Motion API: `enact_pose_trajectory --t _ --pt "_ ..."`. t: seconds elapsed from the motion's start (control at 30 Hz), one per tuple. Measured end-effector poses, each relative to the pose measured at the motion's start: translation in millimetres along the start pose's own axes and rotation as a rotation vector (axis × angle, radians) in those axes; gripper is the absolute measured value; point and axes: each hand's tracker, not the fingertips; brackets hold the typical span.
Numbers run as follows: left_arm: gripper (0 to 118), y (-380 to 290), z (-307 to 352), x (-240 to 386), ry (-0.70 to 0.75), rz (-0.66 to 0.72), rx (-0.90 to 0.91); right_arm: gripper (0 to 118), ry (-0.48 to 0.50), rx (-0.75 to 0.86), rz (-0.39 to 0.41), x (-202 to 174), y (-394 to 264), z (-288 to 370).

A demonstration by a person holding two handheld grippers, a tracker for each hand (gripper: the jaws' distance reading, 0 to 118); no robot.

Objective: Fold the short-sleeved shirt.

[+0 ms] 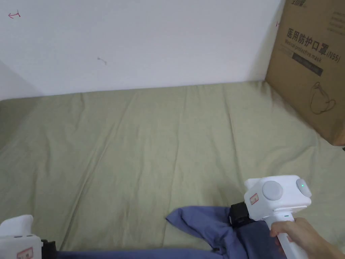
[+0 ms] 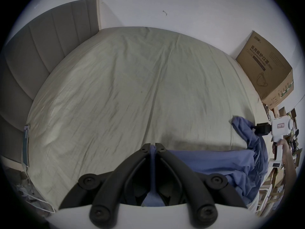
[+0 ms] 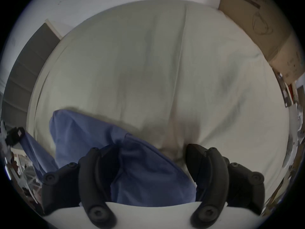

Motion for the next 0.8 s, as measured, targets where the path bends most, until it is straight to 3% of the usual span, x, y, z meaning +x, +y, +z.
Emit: enact_pose_trajectory --t 0.03,0.1,0.13,0.17,0.37,0.8 --pt "3 -0.8 -0.7 0.5 0.001 -0.004 -0.001 84 -0.009 0.007 -0.003 -2.8 0.4 5.7" --pt "3 0.2 -5.6 -3.3 0.0 -0.011 -0.009 60 -0.047 0.037 0.066 -7.9 -3.2 15.6" --pt "3 0.8 -5.0 -4.1 -0.002 -0.011 -0.008 38 -0.074 0.035 0.085 -9.2 -8.1 22.5" --pt "3 1.4 -1.8 -5.3 -0.005 -0.008 -0.004 3 -0.094 0.036 0.067 -9.1 -10.5 26.4" --pt "3 8.3 32.3 -11.4 0.004 -0.026 0.046 3 0.023 0.085 -0.089 7.7 -10.6 65.4" --pt "3 60.9 177.6 -10.6 0.058 -0.082 0.345 3 0.068 0.437 -0.105 28.8 -7.5 287.2"
